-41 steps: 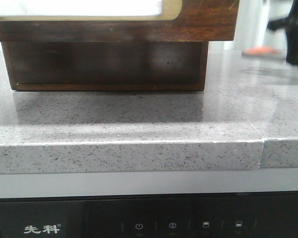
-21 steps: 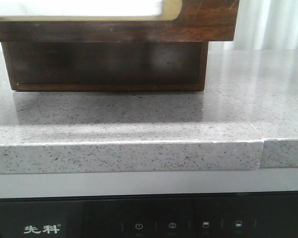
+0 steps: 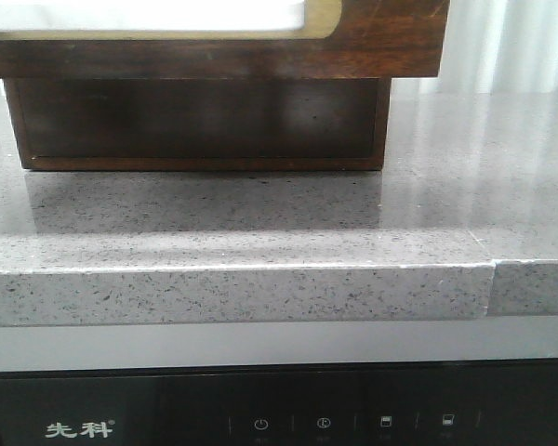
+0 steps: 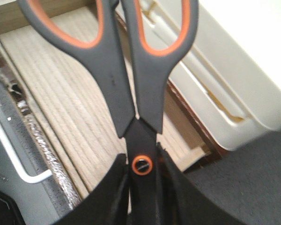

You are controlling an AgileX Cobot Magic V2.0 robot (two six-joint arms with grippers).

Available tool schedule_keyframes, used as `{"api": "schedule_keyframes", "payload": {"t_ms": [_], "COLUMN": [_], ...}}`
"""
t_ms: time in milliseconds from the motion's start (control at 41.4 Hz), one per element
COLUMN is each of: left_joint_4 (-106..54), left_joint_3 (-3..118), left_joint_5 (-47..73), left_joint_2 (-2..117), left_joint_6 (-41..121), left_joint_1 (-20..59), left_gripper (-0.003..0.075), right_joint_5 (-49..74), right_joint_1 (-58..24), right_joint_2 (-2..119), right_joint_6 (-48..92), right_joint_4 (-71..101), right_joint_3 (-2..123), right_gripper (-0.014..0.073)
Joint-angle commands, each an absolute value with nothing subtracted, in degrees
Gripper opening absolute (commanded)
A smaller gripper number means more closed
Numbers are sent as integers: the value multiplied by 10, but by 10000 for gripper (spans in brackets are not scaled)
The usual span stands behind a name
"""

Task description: Put scissors in drawer with both arms

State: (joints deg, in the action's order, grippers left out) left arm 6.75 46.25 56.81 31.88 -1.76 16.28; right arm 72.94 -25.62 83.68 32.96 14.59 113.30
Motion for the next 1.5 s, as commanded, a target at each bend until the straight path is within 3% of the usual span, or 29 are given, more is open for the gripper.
{"api": "schedule_keyframes", "payload": {"t_ms": [0,217,627,700,869,941,1158,1472], "left_joint_4": [66,66,66,66,66,66,66,66], "left_joint_3": [480,480,480,480,480,480,480,480], "left_joint_5": [528,528,528,528,528,528,528,528], "left_joint_2": [322,322,322,322,322,322,322,322], "left_joint_6": [-23,-23,-23,-23,-23,-23,-23,-23], "left_joint_1": [168,168,168,168,168,168,168,168], "left_gripper": [547,547,547,547,547,547,547,547], "right_joint_5": [684,674,627,627,626,626,627,679], "right_joint_1": [-283,-327,-342,-342,-342,-342,-342,-332], "right_joint_2": [847,920,1009,1011,1011,1011,992,882], "right_joint_6": [375,458,466,464,464,463,417,164], "right_joint_4": [156,150,69,69,69,69,67,0], "right_joint_3": [1147,1147,1147,1147,1147,1147,1148,1142], "right_gripper": [37,37,52,110,382,435,435,435]}}
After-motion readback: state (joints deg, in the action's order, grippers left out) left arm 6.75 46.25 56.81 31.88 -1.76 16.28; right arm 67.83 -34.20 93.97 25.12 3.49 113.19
